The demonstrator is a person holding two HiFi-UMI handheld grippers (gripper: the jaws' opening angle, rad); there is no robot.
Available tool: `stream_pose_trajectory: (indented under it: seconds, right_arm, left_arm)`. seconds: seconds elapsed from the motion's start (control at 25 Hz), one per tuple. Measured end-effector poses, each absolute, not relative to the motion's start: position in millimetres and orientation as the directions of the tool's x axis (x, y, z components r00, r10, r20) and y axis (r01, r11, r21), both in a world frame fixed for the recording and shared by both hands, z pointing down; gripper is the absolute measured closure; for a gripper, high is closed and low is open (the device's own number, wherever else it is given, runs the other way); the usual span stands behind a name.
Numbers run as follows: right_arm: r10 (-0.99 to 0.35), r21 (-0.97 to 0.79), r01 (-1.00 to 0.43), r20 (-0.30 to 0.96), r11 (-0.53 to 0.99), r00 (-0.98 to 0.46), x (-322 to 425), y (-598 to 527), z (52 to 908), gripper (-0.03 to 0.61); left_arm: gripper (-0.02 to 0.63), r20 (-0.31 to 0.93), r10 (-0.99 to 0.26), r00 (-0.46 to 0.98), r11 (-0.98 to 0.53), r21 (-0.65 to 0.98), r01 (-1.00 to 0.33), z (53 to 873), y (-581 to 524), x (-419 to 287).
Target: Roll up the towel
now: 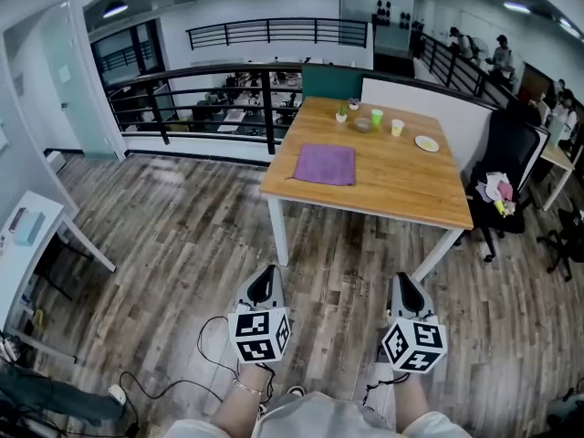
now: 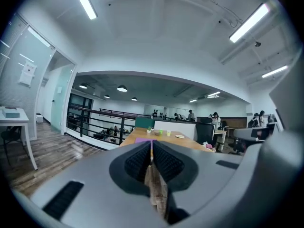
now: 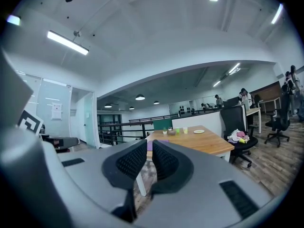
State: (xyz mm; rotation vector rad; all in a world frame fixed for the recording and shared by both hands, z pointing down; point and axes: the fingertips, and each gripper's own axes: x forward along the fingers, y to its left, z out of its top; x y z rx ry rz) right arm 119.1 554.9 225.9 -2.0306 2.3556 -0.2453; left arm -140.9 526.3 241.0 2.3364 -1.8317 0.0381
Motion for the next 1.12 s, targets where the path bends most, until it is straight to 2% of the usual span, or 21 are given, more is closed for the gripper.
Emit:
stream_pose_trajectory:
  seconds: [0.08, 0.24, 0.4, 0.56, 0.72, 0.92, 1.12]
  right_arm:
    - [-0.986, -0.130, -0.982, 0.082, 0.136, -0.147, 121.9, 553.8, 224.5, 0.532]
    - [-0.987, -0.123, -0.984, 0.074, 0.132, -0.142, 128.7, 550.4, 221.6, 0.489]
    - [-0.988, -0.112, -0.985, 0.072, 0.130, -0.138, 134.7, 547.2, 223.6, 0.433]
    - [-0.989, -0.097, -0.988, 0.073, 0.121, -0.128, 138.6, 545.8, 225.6, 0.349]
    - [-0.993, -0.058, -0.993, 0.057, 0.101, -0.104, 141.0, 544.7, 225.8, 0.223]
    - [-0.995, -0.063, -0.994, 0.017, 0.092, -0.093, 141.1, 544.7, 224.1, 0.110]
    - [-0.997, -0.081, -0.994, 0.011, 0.069, -0.070, 142.4, 544.4, 226.3, 0.083]
  left_arm:
    - [0.550, 0.127, -0.959, 0.255, -0.239, 0.129, -0.962, 240.0, 525.5, -140.1]
    - [0.513, 0.132, -0.956, 0.263, -0.247, 0.129, -0.960, 239.1, 523.5, -139.9]
    - [0.403, 0.134, -0.953, 0.272, -0.255, 0.132, -0.958, 242.1, 519.6, -140.2]
    - [0.303, 0.137, -0.952, 0.273, -0.256, 0.128, -0.958, 243.8, 517.2, -140.8]
    - [0.195, 0.129, -0.952, 0.278, -0.264, 0.115, -0.958, 243.2, 515.7, -140.8]
    - [0.139, 0.132, -0.950, 0.282, -0.271, 0.098, -0.958, 245.1, 512.2, -143.3]
    - [0.112, 0.124, -0.953, 0.276, -0.265, 0.104, -0.959, 247.3, 506.2, -150.2]
